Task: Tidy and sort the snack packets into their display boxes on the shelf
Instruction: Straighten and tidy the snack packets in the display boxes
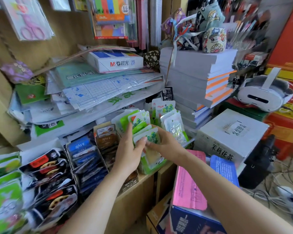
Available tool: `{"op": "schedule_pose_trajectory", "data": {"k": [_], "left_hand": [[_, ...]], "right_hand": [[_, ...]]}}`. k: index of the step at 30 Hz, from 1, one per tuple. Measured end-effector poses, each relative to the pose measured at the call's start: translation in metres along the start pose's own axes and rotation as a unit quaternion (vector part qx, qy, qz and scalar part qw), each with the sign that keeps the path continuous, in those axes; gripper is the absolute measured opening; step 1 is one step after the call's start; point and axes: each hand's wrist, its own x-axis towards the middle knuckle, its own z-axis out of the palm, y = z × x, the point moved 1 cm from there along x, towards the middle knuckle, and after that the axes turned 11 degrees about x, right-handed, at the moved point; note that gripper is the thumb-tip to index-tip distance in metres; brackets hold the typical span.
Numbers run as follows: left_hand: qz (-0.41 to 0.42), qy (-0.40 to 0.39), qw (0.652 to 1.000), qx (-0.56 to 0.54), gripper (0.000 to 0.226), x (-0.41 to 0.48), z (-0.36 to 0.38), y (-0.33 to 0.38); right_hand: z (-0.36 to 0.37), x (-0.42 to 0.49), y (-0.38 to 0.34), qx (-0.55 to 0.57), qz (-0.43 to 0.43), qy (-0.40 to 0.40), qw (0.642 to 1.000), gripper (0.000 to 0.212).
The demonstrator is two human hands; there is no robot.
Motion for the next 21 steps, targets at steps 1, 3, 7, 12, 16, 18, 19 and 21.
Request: {"op": "schedule_pose_trajectory", "data": {"k": [1,3,7,12,16,18,19,21], "left_hand": [[0.014,-0.007,1.0,-0.002,0.075,0.004,0.001,0.0],[0.029,-0.023,0.999,-0.011,0.071,0.011,0.001,0.001],[0.007,-0.001,0.994,-0.106,0.05,0.018,-0.007,0.0],[-0.062,0.081,0.989,-0.104,0.026,0.025,-0.015,-0.006],[-0.091,0.036,0.989,-0.109,0.023,0.033,-0.014,-0.01],[-0.079,0.012,0.991,-0.106,0.027,0.035,-0.014,-0.012],[-0.075,0.004,0.992,-0.105,0.025,0.034,-0.015,-0.012],[-0.072,0.006,0.991,-0.113,0.023,0.035,-0.017,-0.013]], "right_hand": [[-0.003,0.0,0.002,-0.011,0.0,0.009,1.0,0.055],[-0.008,0.0,0.006,-0.04,-0.009,0.055,0.998,0.076],[-0.004,-0.009,-0.002,-0.138,-0.097,0.132,0.977,0.099],[0.0,-0.006,-0.009,-0.25,-0.113,0.075,0.959,0.086],[0.003,-0.002,-0.01,-0.227,-0.081,0.052,0.969,0.076],[0.0,0.001,-0.012,-0.215,-0.076,0.047,0.973,0.077],[-0.001,0.002,-0.012,-0.213,-0.076,0.044,0.973,0.078],[-0.003,0.004,-0.01,-0.228,-0.073,0.04,0.97,0.08]]}}
